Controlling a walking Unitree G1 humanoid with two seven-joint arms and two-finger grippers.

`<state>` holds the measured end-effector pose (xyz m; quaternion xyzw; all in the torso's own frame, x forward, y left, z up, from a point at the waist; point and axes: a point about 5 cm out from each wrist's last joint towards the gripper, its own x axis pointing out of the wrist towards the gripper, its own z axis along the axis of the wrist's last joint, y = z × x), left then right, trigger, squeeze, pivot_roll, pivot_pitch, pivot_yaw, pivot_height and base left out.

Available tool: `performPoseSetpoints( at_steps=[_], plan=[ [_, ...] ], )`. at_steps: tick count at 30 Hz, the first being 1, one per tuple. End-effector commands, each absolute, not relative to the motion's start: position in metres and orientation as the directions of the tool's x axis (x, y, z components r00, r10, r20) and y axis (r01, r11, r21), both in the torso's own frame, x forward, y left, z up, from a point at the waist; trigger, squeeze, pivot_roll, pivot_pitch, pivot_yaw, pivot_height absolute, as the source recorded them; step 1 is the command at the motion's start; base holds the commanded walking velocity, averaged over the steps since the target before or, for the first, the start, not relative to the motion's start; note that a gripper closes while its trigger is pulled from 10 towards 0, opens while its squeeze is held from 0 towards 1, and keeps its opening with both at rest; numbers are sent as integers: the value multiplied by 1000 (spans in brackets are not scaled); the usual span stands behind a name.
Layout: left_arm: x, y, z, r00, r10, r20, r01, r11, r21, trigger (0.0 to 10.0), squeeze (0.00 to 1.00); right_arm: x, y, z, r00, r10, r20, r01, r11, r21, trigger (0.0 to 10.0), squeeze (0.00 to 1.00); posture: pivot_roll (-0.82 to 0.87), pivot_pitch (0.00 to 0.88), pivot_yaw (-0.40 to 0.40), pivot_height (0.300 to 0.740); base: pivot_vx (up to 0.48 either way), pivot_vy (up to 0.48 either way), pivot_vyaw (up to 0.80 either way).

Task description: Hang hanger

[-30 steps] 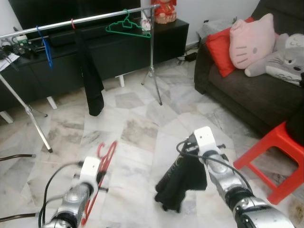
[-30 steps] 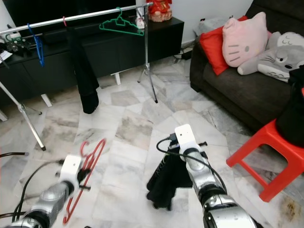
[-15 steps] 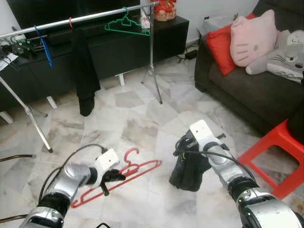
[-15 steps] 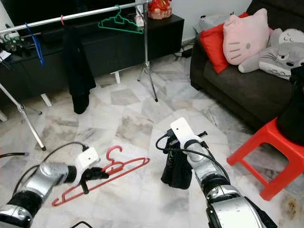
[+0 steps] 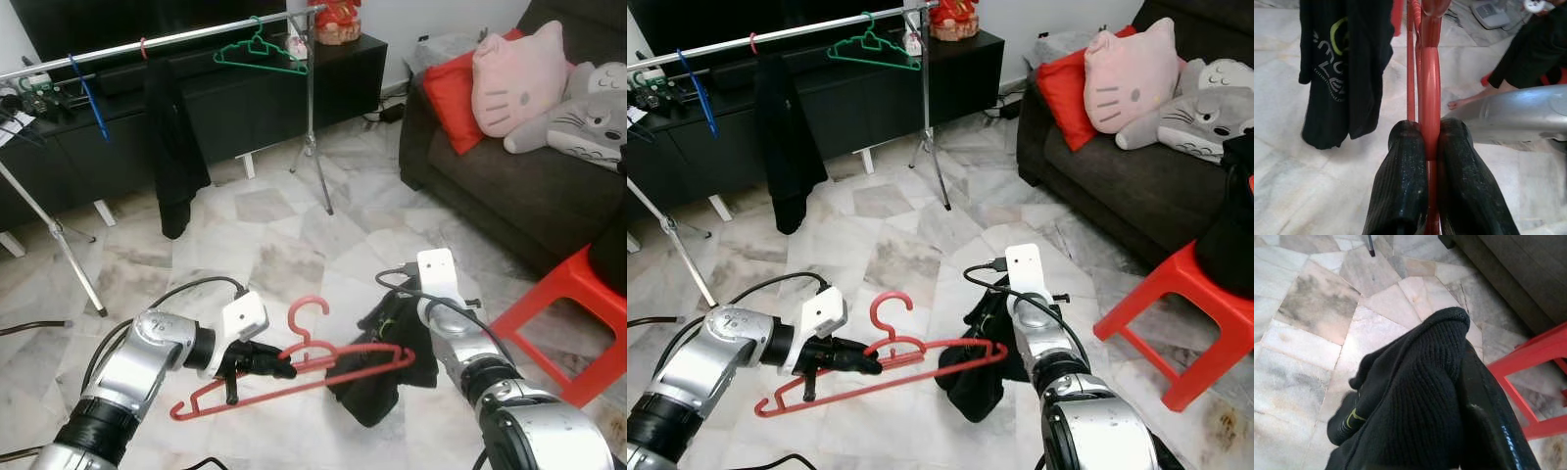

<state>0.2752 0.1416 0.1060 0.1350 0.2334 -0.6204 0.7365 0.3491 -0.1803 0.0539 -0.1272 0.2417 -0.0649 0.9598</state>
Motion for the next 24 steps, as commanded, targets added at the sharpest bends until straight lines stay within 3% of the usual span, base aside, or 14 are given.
performPoseSetpoints(
  at_steps=[1, 7, 16, 24],
  plan=[
    [274, 137, 112, 121, -850, -512, 982, 179, -66, 10000, 0, 356, -179, 64, 879, -203, -431, 100, 963, -249, 10000, 0, -62, 0, -5, 727, 0, 0, 0],
    [281, 120, 126, 196, -854, -481, 976, 220, 8, 10000, 0, 358, -178, 66, 867, -221, -446, 140, 968, -208, 10000, 0, -63, 0, -5, 727, 0, 0, 0],
    [275, 103, 124, 183, -862, -473, 978, 211, -6, 10000, 0, 358, -174, 65, 860, -200, -470, 127, 975, -183, 10000, 0, -57, 0, -2, 727, 0, 0, 0],
    [288, 101, 112, 342, -776, -530, 930, 362, 69, 10000, 0, 369, -168, 82, 884, -178, -432, 137, 983, -124, 10000, 0, -58, 0, -2, 727, 0, 0, 0]
  ],
)
